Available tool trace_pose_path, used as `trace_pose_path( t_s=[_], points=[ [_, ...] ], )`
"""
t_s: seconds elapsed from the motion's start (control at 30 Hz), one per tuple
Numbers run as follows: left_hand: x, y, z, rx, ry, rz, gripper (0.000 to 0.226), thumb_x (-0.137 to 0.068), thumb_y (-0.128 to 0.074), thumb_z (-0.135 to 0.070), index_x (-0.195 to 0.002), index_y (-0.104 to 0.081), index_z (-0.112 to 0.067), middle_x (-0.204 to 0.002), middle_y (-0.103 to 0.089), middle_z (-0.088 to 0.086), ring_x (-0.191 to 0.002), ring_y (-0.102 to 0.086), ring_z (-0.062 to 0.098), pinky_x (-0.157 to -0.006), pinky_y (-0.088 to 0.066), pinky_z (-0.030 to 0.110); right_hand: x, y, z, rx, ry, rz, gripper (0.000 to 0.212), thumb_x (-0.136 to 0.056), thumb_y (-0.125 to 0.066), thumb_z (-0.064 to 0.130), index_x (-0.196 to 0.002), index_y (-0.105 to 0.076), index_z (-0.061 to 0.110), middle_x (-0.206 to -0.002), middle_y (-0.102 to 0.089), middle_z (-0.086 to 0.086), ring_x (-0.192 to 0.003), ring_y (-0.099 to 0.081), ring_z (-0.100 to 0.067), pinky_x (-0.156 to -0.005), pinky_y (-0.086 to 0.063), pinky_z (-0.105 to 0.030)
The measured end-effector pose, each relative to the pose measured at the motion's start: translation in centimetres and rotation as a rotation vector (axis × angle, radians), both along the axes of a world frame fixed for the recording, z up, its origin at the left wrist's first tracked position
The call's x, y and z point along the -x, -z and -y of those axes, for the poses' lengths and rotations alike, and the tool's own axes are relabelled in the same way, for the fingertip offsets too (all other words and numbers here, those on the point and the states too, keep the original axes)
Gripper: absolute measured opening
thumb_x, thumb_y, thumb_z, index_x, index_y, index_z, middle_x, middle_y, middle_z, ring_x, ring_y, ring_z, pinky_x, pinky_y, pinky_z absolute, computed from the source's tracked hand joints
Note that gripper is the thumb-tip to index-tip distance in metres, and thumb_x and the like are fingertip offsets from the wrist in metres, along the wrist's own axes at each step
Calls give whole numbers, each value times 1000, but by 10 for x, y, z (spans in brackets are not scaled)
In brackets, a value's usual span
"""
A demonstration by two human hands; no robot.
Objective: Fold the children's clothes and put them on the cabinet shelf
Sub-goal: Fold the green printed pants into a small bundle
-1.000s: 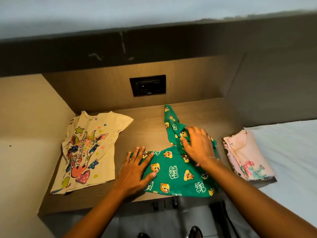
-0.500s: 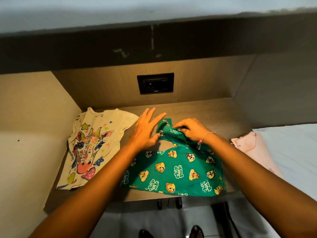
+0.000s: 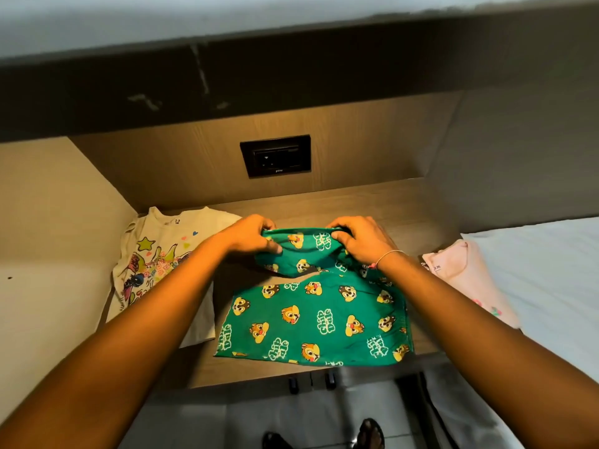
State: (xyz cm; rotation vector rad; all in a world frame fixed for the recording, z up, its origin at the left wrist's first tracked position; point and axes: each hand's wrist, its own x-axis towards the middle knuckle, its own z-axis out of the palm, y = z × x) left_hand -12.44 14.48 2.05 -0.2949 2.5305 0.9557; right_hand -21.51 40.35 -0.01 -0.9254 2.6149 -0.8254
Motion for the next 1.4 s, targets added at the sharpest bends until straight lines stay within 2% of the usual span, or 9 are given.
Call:
trace_pose_path(
  t_s=[0.07,0.17,0.37,0.47,0.67,0.93,1.07,1.3,1.4],
  points=[
    [1,-1,10,-145,-225,-90,27,-81,-78,-21,-102,-61,-14,-111,-69,13,-89,-69,18,-69,-57,27,5,2,5,15,82,-20,35,-92,-61,32,-127,-60,32,-117,-69,-3,-111,-60,-27,-93,-49,-39],
    [4,12,5,216,-376,-221,73,-81,-76,-35,-141,-38,-19,-139,-51,13,-120,-55,30,-96,-50,47,7,7,11,0,197,-130,50,-94,-58,31,-141,-45,24,-132,-59,-8,-123,-50,-29,-101,-44,-41],
    [-32,68,-36,473,-28,-189,85,-86,-26,-75,-155,-7,-29,-163,1,7,-149,1,30,-118,-2,54,-41,45,-19,-187,158,-258,60,-96,-38,53,-148,-32,24,-154,-36,-6,-143,-27,-28,-116,-20,-48],
    [-43,88,-33,591,60,-117,80,-85,-7,-77,-153,5,-36,-161,16,4,-148,13,28,-118,6,55,-53,70,-45,-417,73,-249,70,-94,-16,64,-154,-11,30,-163,-12,-5,-150,-5,-29,-118,-2,-53],
    [-26,74,1,657,56,-43,72,-86,4,-75,-151,8,-43,-162,13,2,-149,12,26,-119,6,51,-19,71,-57,-550,-90,-297,75,-87,5,72,-151,12,33,-164,6,-3,-150,7,-26,-119,3,-56],
    [-93,67,-43,513,82,-298,90,-80,-14,-86,-150,15,-38,-157,29,1,-145,26,22,-115,18,47,-66,53,-88,-352,-92,-283,72,-92,-6,72,-153,7,35,-162,10,2,-149,14,-21,-119,9,-48],
    [-157,99,-59,527,211,-235,78,-84,-7,-82,-147,21,-44,-158,27,-2,-146,24,20,-118,13,48,-97,69,-116,-497,-162,-239,74,-90,0,71,-153,7,34,-163,10,2,-149,17,-22,-121,6,-50],
    [-158,87,-47,532,207,-329,78,-90,-17,-76,-152,11,-38,-162,16,1,-148,20,18,-120,4,49,-109,61,-115,-442,-153,-289,76,-93,-13,71,-155,0,28,-163,4,0,-150,8,-25,-121,-1,-53],
    [-184,80,-51,509,312,-477,91,-81,-37,-84,-153,-22,-29,-161,-18,4,-149,-12,24,-117,-11,52,-133,66,-135,-320,-205,-376,77,-91,-31,72,-152,-24,26,-160,-18,1,-150,-12,-25,-120,-14,-53]
  ],
)
